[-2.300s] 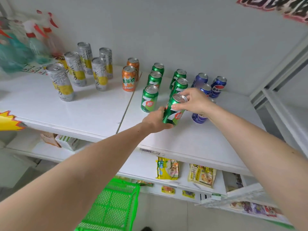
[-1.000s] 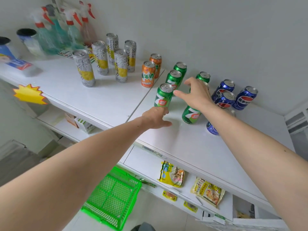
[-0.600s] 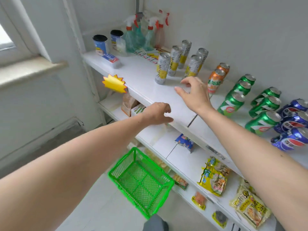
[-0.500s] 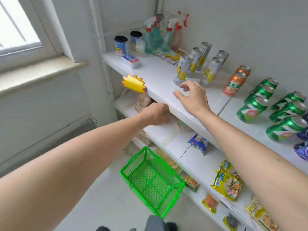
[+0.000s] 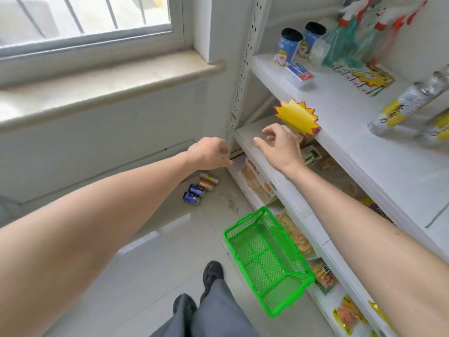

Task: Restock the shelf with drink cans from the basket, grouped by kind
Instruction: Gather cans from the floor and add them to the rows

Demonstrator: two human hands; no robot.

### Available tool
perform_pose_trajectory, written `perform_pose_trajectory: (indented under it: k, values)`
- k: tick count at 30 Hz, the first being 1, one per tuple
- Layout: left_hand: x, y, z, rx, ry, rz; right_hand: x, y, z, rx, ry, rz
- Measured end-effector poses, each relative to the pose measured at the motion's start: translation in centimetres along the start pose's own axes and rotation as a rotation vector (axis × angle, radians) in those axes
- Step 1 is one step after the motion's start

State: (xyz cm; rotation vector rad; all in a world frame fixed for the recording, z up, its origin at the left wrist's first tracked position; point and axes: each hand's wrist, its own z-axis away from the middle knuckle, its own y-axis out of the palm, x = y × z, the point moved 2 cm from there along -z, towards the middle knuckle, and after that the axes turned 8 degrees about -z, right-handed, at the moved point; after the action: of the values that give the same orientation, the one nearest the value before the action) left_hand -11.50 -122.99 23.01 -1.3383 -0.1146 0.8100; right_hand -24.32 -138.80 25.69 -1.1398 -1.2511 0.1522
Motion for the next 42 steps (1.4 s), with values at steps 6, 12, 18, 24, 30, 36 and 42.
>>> perform_pose_trajectory:
  k: [6, 12, 18, 24, 30, 36, 42]
  values:
    - [7.2, -0.5, -2.8, 0.028, -0.113, 0.053, 1.1, 6.7, -6.1, 0.082, 0.001, -0.042]
    - [14.4, -0.2, -5.8, 0.082, -0.217, 0.094, 1.2, 14.4, -11.6, 0.211, 0.058, -0.071]
    - [22.1, 1.9, -9.2, 0.190, -0.243, 0.086, 0.8, 22.5, -14.2, 0.281, 0.169, -0.088]
    - [28.7, 6.1, -13.3, 0.351, -0.167, 0.029, -2.5, 30.2, -14.3, 0.212, 0.386, -0.140]
    - [33.2, 14.7, -18.3, 0.486, -0.183, 0.060, -10.3, 39.2, -12.7, 0.208, 0.612, -0.146]
    - [38.1, 29.4, -24.4, 0.544, -0.269, 0.145, -22.4, 50.9, -10.5, 0.338, 0.771, -0.100]
    - [43.7, 45.3, -29.2, 0.498, -0.374, 0.234, -34.1, 63.2, -7.8, 0.342, 0.912, -0.162]
